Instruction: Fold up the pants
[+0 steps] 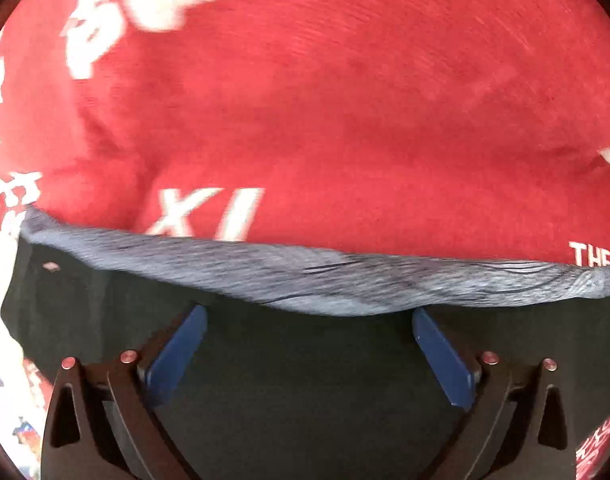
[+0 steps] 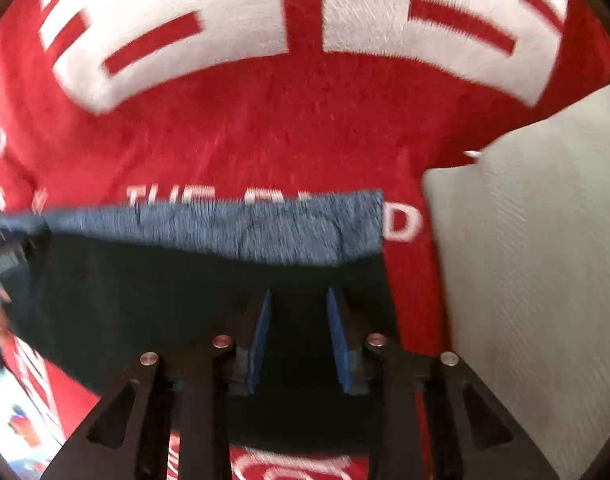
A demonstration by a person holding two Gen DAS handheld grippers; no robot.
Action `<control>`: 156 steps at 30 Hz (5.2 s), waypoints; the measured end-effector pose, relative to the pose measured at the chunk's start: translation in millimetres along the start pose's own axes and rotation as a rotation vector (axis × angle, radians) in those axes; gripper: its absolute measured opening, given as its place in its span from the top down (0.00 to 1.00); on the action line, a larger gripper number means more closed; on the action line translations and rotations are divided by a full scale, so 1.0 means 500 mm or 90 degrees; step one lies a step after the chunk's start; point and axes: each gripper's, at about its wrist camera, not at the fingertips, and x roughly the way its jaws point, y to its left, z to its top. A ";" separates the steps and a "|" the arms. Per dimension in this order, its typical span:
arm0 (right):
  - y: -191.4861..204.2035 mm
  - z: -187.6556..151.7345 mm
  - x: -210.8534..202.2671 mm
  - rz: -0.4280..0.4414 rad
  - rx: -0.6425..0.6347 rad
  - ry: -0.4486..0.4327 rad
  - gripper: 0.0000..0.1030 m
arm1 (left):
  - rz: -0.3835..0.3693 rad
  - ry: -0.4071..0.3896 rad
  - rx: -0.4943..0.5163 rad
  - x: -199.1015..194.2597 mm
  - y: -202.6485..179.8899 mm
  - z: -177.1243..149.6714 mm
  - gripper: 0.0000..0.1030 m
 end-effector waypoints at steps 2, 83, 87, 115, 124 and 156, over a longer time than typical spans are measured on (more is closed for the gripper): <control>0.014 -0.027 -0.023 0.001 -0.002 -0.011 0.62 | 0.000 -0.019 0.005 -0.023 0.021 0.005 0.00; 0.602 -0.002 0.077 0.093 0.053 -0.059 0.67 | 0.035 -0.046 -0.015 0.120 0.601 0.007 0.00; 0.505 -0.029 0.033 0.078 0.122 -0.069 0.62 | 0.017 -0.038 0.019 0.054 0.550 -0.024 0.00; 0.263 0.072 0.059 0.121 0.169 -0.138 0.61 | -0.053 -0.046 0.057 0.016 -0.022 0.016 0.00; 0.152 0.012 -0.015 0.123 0.291 -0.147 0.47 | -0.051 -0.031 0.002 -0.045 0.118 0.005 0.00; 0.302 -0.310 -0.182 0.171 0.104 -0.043 0.44 | -0.021 0.031 -0.092 -0.320 0.553 -0.478 0.00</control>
